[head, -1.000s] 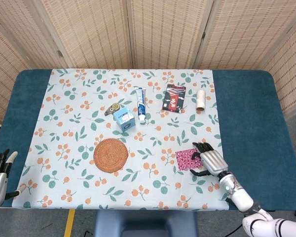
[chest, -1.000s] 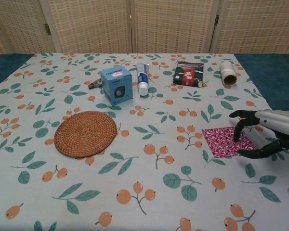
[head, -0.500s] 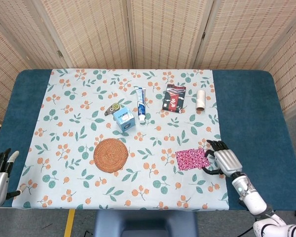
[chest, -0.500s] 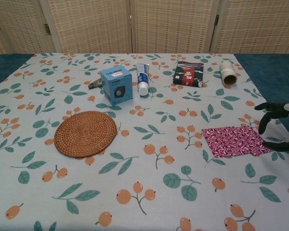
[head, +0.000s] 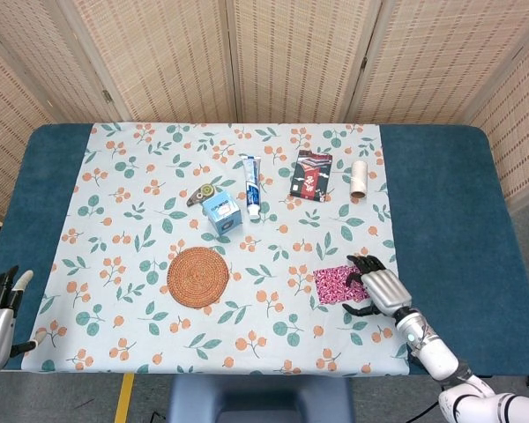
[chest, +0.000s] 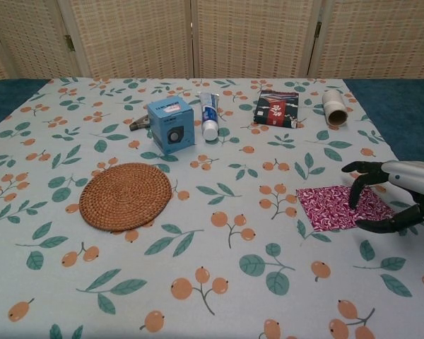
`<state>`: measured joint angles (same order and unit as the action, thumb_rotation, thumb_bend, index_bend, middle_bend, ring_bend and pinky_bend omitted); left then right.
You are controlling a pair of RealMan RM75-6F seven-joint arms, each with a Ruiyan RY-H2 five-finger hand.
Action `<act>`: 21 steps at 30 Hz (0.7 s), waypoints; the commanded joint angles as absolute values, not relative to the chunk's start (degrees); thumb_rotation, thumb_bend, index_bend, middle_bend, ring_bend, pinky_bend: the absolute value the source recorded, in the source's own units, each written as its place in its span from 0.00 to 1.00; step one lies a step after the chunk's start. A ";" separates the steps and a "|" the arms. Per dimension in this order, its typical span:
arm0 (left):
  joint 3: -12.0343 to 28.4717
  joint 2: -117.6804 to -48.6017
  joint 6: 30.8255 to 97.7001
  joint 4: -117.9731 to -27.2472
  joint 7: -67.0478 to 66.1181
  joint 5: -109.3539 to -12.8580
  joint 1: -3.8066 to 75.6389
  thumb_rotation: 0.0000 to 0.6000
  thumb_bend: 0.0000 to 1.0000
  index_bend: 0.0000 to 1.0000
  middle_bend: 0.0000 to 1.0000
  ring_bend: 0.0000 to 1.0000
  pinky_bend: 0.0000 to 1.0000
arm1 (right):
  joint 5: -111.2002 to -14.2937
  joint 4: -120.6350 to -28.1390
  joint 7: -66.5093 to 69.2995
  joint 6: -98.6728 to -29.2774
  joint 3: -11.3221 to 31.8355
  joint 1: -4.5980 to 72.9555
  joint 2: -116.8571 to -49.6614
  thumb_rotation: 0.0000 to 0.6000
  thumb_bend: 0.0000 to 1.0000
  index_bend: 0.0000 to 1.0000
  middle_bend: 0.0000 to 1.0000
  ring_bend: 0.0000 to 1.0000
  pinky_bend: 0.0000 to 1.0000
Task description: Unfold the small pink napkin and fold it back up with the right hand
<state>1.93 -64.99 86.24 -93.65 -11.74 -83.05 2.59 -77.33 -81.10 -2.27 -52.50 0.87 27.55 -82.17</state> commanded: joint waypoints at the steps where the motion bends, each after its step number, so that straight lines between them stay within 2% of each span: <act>1: 1.92 -64.99 86.25 -93.61 -11.73 -83.00 2.55 1.00 0.17 0.11 0.00 0.05 0.00 | -76.99 -80.73 -2.30 -52.38 0.78 27.45 -82.19 0.54 0.33 0.37 0.07 0.00 0.00; 13: 1.94 -65.13 86.31 -93.90 -12.33 -83.19 2.59 1.00 0.17 0.11 0.00 0.05 0.00 | -76.01 -79.81 -1.20 -53.64 0.93 26.13 -80.58 0.54 0.33 0.37 0.07 0.00 0.00; 21: 1.99 -65.11 86.22 -94.29 -12.86 -83.22 2.72 1.00 0.17 0.11 0.00 0.05 0.00 | -77.06 -79.62 0.64 -53.57 2.61 27.59 -81.29 0.54 0.33 0.37 0.07 0.00 0.00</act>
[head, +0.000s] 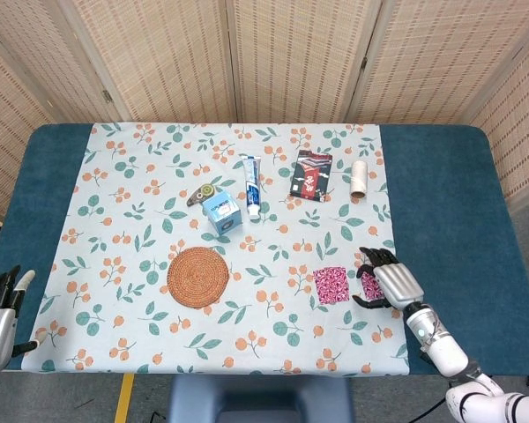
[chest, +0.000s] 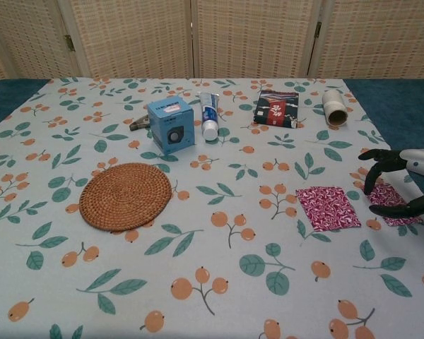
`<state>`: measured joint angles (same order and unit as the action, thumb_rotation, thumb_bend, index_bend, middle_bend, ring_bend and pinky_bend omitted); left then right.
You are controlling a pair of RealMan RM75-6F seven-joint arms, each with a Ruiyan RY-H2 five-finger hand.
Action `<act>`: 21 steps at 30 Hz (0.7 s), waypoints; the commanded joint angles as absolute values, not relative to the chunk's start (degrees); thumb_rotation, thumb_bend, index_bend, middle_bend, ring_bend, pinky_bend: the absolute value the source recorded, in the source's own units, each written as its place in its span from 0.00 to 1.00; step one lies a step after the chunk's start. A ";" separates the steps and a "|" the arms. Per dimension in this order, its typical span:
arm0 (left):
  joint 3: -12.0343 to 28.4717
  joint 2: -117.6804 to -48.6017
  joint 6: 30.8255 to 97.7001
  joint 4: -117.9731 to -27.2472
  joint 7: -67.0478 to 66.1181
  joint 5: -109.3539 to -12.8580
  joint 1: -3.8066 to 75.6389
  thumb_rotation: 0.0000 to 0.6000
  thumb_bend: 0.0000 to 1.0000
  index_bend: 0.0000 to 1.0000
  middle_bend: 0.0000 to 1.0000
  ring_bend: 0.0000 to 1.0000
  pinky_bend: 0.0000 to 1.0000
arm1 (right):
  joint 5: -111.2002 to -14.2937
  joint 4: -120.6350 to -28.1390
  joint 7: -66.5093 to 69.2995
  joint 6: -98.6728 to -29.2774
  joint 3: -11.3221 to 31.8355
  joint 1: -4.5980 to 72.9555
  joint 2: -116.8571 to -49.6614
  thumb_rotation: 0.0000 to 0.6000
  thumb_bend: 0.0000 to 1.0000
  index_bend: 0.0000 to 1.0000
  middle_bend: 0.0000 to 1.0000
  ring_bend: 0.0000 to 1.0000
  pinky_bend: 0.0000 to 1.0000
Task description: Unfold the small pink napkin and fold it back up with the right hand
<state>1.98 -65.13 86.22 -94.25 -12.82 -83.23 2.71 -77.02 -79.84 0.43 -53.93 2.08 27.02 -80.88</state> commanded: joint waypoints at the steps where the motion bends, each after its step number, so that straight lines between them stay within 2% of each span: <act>1: 2.02 -65.09 86.21 -94.33 -12.87 -83.21 2.74 1.00 0.17 0.11 0.00 0.05 0.00 | -76.98 -79.44 0.71 -53.30 2.91 27.94 -81.55 0.54 0.33 0.37 0.07 0.00 0.00; 12: 1.86 -65.09 86.12 -93.96 -12.61 -82.81 2.48 1.00 0.17 0.11 0.00 0.05 0.00 | -75.62 -76.50 -0.52 -48.62 4.61 32.17 -85.35 0.54 0.33 0.37 0.07 0.00 0.00; 21: 1.73 -65.20 86.10 -93.53 -12.28 -82.71 2.28 1.00 0.17 0.11 0.00 0.05 0.00 | -76.33 -77.70 -1.95 -48.89 2.83 31.84 -84.94 0.54 0.33 0.37 0.07 0.00 0.00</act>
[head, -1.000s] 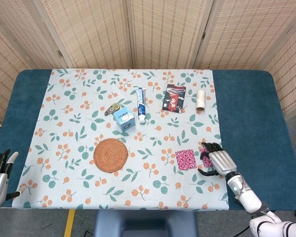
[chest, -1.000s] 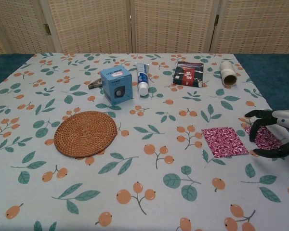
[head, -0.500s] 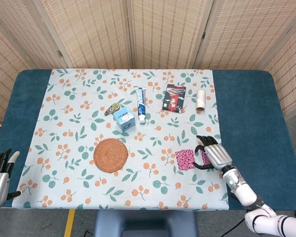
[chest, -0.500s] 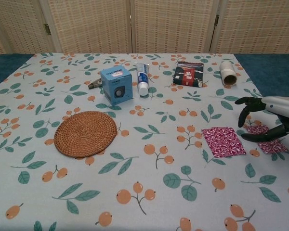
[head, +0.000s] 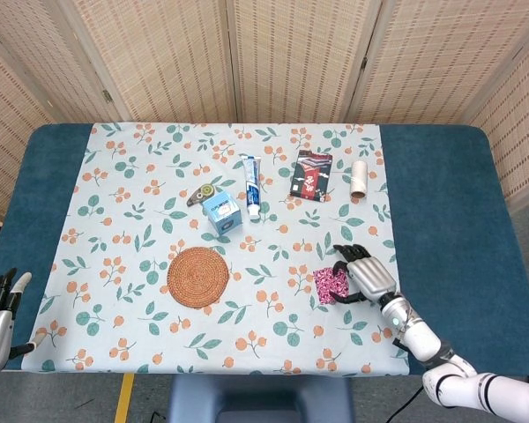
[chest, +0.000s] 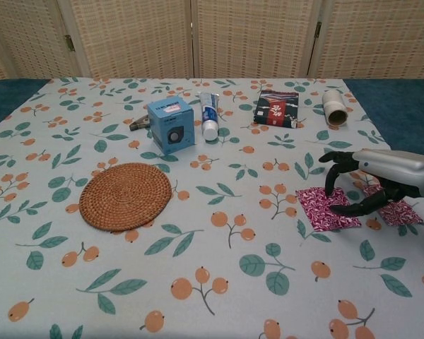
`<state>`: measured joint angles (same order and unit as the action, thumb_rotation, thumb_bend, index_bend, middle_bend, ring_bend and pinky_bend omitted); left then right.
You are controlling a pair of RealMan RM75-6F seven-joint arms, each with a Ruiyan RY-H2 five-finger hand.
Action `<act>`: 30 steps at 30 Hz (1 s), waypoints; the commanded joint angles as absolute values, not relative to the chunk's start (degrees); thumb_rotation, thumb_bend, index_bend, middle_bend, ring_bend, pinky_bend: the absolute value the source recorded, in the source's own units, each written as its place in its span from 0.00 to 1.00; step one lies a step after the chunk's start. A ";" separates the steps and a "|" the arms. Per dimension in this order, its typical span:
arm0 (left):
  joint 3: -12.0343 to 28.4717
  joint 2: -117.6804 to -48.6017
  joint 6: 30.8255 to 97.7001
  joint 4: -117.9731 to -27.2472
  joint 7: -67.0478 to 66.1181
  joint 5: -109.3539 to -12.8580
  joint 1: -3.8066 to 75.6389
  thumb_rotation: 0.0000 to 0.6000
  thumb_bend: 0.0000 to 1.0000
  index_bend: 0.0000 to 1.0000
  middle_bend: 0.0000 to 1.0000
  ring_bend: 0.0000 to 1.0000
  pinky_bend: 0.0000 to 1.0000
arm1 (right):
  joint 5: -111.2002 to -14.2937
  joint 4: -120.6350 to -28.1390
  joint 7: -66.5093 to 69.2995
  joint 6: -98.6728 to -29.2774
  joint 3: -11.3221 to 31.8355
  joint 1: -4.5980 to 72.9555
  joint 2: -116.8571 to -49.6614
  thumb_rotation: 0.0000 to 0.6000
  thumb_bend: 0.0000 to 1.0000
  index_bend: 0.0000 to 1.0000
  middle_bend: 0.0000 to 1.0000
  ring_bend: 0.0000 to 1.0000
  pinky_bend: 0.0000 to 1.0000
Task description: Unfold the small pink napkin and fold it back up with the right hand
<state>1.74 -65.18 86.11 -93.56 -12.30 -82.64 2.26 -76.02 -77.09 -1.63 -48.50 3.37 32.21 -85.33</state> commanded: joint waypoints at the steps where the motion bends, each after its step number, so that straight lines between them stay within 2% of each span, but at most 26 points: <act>1: 1.75 -65.20 86.08 -93.53 -12.29 -82.74 2.31 1.00 0.17 0.11 0.00 0.05 0.00 | -76.53 -78.12 -2.04 -49.19 2.53 31.59 -84.68 0.54 0.33 0.37 0.07 0.00 0.00; 14: 1.76 -65.19 85.97 -93.97 -12.79 -83.10 2.55 1.00 0.17 0.11 0.00 0.05 0.00 | -80.45 -86.59 -4.96 -54.84 -3.26 26.57 -78.94 0.54 0.33 0.37 0.08 0.00 0.00; 19: 1.62 -65.24 86.09 -94.27 -12.96 -83.43 2.52 1.00 0.17 0.11 0.00 0.05 0.00 | -80.19 -87.03 -5.07 -55.87 -1.93 26.65 -78.12 0.54 0.33 0.37 0.08 0.00 0.00; 30: 1.45 -65.06 86.52 -94.15 -12.67 -83.12 1.93 1.00 0.17 0.11 0.00 0.05 0.00 | -77.70 -82.82 -4.53 -51.51 0.56 29.56 -80.98 0.54 0.33 0.37 0.08 0.00 0.00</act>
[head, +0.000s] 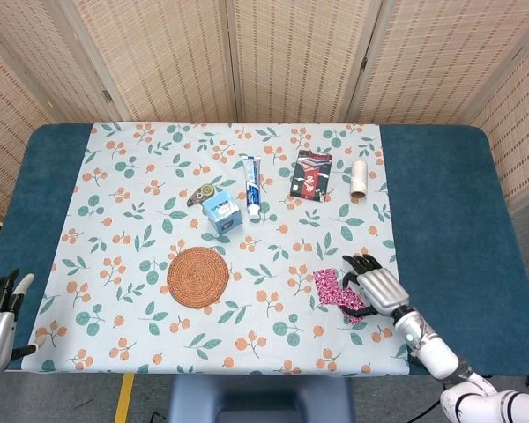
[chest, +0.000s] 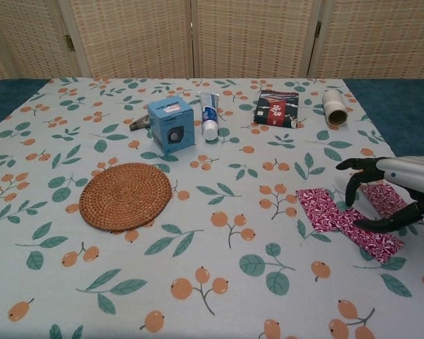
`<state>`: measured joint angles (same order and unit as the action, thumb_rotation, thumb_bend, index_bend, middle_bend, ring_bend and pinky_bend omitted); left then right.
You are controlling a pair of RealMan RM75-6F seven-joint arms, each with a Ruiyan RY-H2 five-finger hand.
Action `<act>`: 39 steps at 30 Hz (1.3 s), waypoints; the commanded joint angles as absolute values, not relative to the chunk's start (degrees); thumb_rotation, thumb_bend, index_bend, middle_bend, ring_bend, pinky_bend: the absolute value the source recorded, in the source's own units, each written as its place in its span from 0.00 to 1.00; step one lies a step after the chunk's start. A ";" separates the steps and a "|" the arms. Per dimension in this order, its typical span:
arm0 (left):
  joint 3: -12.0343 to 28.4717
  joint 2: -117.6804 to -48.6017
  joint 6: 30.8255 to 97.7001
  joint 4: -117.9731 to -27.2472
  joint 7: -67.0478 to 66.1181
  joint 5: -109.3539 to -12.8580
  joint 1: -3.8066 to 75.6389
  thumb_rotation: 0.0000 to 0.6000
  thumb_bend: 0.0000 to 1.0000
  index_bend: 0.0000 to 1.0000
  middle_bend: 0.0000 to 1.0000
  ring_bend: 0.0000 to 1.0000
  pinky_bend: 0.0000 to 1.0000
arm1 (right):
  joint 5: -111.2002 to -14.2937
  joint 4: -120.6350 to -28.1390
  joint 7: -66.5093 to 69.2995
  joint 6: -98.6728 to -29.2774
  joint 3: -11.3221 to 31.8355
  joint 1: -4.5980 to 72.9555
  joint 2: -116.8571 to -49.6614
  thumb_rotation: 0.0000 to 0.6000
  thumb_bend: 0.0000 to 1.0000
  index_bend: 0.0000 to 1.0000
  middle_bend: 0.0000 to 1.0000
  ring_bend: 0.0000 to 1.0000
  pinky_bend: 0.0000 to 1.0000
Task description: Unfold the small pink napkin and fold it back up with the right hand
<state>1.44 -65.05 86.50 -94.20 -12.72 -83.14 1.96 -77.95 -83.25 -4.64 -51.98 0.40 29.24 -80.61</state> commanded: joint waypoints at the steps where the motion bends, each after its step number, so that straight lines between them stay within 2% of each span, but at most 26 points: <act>1: 1.45 -65.08 86.51 -94.09 -12.65 -83.07 1.91 1.00 0.17 0.11 0.00 0.05 0.00 | -77.64 -82.65 -4.51 -51.35 0.56 29.64 -81.09 0.54 0.33 0.37 0.08 0.00 0.00; 15: 1.54 -65.32 86.07 -93.73 -12.52 -83.16 2.18 1.00 0.17 0.11 0.00 0.05 0.00 | -77.61 -82.94 -4.89 -51.49 -0.67 28.86 -80.52 0.54 0.33 0.37 0.08 0.00 0.00; 39: 1.33 -65.79 85.90 -93.02 -11.93 -83.95 2.42 1.00 0.17 0.11 0.00 0.05 0.00 | -80.72 -88.01 -4.67 -59.31 -4.64 22.16 -75.34 0.54 0.33 0.37 0.09 0.00 0.00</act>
<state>1.33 -65.79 85.91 -93.03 -11.93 -83.95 2.42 -80.78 -87.99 -4.70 -59.18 -4.44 22.38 -75.55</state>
